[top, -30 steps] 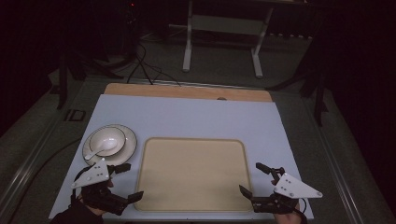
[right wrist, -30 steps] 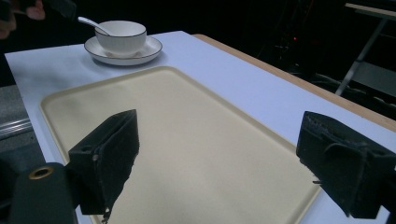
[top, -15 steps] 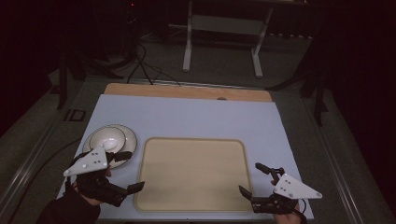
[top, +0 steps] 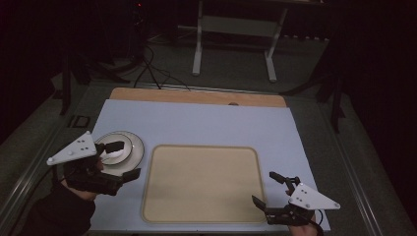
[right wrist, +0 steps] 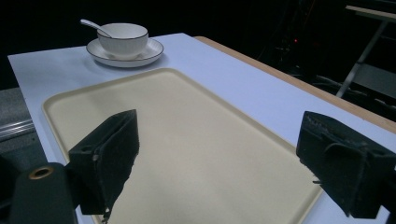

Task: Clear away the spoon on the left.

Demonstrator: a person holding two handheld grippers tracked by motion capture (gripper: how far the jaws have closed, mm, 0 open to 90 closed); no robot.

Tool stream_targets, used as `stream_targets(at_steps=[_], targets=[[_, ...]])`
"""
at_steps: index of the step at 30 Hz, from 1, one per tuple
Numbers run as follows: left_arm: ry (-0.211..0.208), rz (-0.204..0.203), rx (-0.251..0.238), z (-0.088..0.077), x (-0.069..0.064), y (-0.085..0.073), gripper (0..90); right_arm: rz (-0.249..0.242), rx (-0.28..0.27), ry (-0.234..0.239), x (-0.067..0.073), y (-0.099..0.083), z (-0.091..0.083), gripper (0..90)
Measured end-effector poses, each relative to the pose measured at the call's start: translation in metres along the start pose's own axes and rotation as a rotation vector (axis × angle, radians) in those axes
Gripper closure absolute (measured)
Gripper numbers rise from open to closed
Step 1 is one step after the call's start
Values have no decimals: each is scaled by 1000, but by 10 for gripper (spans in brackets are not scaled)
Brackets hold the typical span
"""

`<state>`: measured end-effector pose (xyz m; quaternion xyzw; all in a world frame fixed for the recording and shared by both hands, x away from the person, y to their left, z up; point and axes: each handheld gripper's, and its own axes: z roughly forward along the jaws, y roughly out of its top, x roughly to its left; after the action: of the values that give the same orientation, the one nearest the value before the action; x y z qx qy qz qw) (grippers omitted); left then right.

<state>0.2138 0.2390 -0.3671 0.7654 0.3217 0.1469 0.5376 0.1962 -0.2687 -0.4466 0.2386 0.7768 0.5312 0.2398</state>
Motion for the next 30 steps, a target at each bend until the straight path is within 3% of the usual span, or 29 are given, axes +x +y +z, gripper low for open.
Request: stream_targets(at_steps=[1, 3, 7, 14, 20, 27, 30], targets=[[27, -19, -1, -4, 5, -2, 51, -1, 1, 1, 0, 0, 0, 133], [40, -24, 0, -6, 8, -4, 52, -2, 2, 1, 0, 0, 0, 133], [94, -80, -3, -15, 21, -13, 52, -5, 5, -1, 1, 0, 1, 133], [174, -218, 5, -30, 46, -40, 59, -10, 12, 1, 1, 0, 2, 133], [224, -396, 6, -37, 72, -68, 71, -16, 15, -1, 3, 0, 3, 134], [288, -511, 36, -38, 88, -91, 95, -23, 20, -2, 5, 0, 4, 134], [290, -561, 44, -36, 93, -101, 106, -28, 20, -1, 5, 0, 5, 135]])
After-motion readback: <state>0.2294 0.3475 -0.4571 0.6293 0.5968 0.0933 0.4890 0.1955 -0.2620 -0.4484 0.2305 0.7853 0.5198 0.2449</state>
